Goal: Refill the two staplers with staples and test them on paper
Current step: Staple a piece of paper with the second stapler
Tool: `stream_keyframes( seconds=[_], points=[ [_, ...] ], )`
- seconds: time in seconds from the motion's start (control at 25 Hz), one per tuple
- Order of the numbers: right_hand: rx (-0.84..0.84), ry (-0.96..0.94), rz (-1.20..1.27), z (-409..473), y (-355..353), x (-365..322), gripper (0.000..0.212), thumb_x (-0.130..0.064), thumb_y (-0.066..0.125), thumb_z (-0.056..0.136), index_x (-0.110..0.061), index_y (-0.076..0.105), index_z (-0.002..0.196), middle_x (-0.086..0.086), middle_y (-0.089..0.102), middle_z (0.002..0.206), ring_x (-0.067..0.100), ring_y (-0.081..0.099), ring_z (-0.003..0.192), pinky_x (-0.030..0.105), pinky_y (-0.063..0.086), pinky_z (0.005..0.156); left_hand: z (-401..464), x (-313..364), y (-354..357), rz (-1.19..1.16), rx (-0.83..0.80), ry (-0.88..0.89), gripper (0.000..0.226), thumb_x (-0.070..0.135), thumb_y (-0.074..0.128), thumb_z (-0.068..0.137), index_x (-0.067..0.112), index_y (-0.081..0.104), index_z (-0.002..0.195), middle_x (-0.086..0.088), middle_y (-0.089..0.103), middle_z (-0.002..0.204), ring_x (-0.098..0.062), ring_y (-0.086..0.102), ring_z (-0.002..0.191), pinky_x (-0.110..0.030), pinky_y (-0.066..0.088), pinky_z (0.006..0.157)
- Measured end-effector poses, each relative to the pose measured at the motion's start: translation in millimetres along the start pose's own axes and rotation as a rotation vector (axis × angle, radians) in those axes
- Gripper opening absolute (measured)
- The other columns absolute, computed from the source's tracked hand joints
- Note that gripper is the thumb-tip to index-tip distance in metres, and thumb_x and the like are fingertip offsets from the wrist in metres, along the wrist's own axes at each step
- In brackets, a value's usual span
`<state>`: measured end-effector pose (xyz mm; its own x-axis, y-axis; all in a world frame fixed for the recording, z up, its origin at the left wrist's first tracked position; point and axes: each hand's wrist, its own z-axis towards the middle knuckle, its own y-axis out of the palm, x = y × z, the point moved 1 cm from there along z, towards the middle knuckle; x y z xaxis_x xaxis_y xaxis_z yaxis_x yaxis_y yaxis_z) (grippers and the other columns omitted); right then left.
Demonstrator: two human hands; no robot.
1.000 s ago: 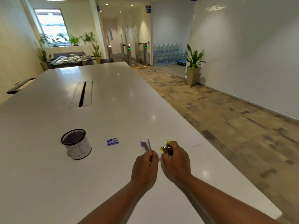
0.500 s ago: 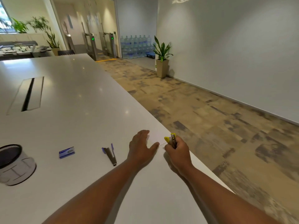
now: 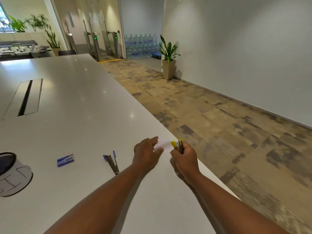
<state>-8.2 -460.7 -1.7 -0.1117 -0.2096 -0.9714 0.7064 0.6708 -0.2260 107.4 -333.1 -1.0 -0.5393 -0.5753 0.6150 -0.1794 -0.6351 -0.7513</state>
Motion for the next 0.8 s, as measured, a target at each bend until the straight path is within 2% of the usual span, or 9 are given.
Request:
stream_keyframes(
  seconds=[0.12,0.24,0.36,0.44,0.56,0.64,0.72,0.8],
  points=[
    [-0.015,0.044,0.026,0,-1,-2,0.023,-0.025,0.062,0.071,-0.013,0.044,0.076,-0.001,0.044,0.062,0.020,0.041,0.055,0.035,0.039,0.053,-9,4,-11,-0.252,0.031,-0.143,0.044,0.029,0.076,0.086,0.021,0.070,0.129,0.003,0.073,0.126,-0.018,0.067,0.111,-0.021,0.044,0.090],
    [-0.046,0.069,0.067,-1,1,-7,0.016,-0.021,0.065,0.070,-0.018,0.050,0.075,-0.012,0.050,0.062,0.013,0.045,0.054,0.031,0.041,0.057,-20,2,-32,-0.599,0.032,-0.209,0.031,0.021,0.079,0.086,0.020,0.075,0.117,0.004,0.076,0.110,-0.015,0.070,0.094,-0.013,0.052,0.072],
    [-0.148,0.086,0.200,-10,22,-27,0.018,-0.018,0.073,0.078,-0.025,0.061,0.089,-0.016,0.062,0.071,0.008,0.057,0.063,0.027,0.046,0.064,-35,-3,-68,-0.833,0.006,-0.303,0.019,0.021,0.077,0.090,0.027,0.075,0.108,-0.003,0.077,0.105,-0.020,0.073,0.090,-0.024,0.060,0.070],
    [-0.200,0.069,0.304,-19,43,-48,0.016,-0.022,0.075,0.078,-0.020,0.060,0.082,-0.010,0.060,0.066,0.013,0.056,0.063,0.030,0.045,0.059,-45,-12,-93,-0.939,-0.019,-0.389,0.021,0.022,0.075,0.092,0.022,0.075,0.114,-0.011,0.076,0.106,-0.021,0.072,0.080,-0.029,0.060,0.069],
    [-0.336,0.098,0.429,-34,77,-77,0.010,-0.028,0.074,0.085,-0.022,0.068,0.090,-0.006,0.070,0.081,0.016,0.066,0.079,0.033,0.046,0.063,-65,-30,-132,-1.009,-0.027,-0.434,0.026,0.023,0.072,0.095,0.018,0.073,0.121,-0.012,0.075,0.101,-0.020,0.065,0.066,-0.031,0.059,0.066],
    [-0.455,0.112,0.461,-43,95,-91,0.018,-0.028,0.073,0.086,-0.028,0.071,0.104,0.000,0.075,0.095,0.018,0.068,0.087,0.036,0.048,0.071,-81,-42,-156,-0.986,-0.018,-0.450,0.024,0.024,0.069,0.097,0.021,0.074,0.120,-0.009,0.075,0.100,-0.017,0.066,0.068,-0.029,0.058,0.062],
    [-0.593,0.089,0.445,-54,113,-100,0.029,-0.019,0.068,0.087,-0.032,0.071,0.113,0.003,0.077,0.103,0.018,0.068,0.084,0.034,0.049,0.068,-98,-54,-178,-0.948,-0.021,-0.467,0.024,0.025,0.068,0.098,0.022,0.073,0.121,-0.007,0.075,0.102,-0.016,0.067,0.075,-0.028,0.057,0.063],
    [-0.713,0.047,0.395,-63,129,-104,0.044,-0.001,0.061,0.087,-0.032,0.070,0.117,0.002,0.076,0.101,0.017,0.066,0.080,0.032,0.049,0.064,-112,-64,-195,-0.920,-0.045,-0.484,0.024,0.024,0.068,0.098,0.020,0.073,0.120,-0.007,0.073,0.099,-0.014,0.064,0.073,-0.027,0.055,0.063]
  ],
)
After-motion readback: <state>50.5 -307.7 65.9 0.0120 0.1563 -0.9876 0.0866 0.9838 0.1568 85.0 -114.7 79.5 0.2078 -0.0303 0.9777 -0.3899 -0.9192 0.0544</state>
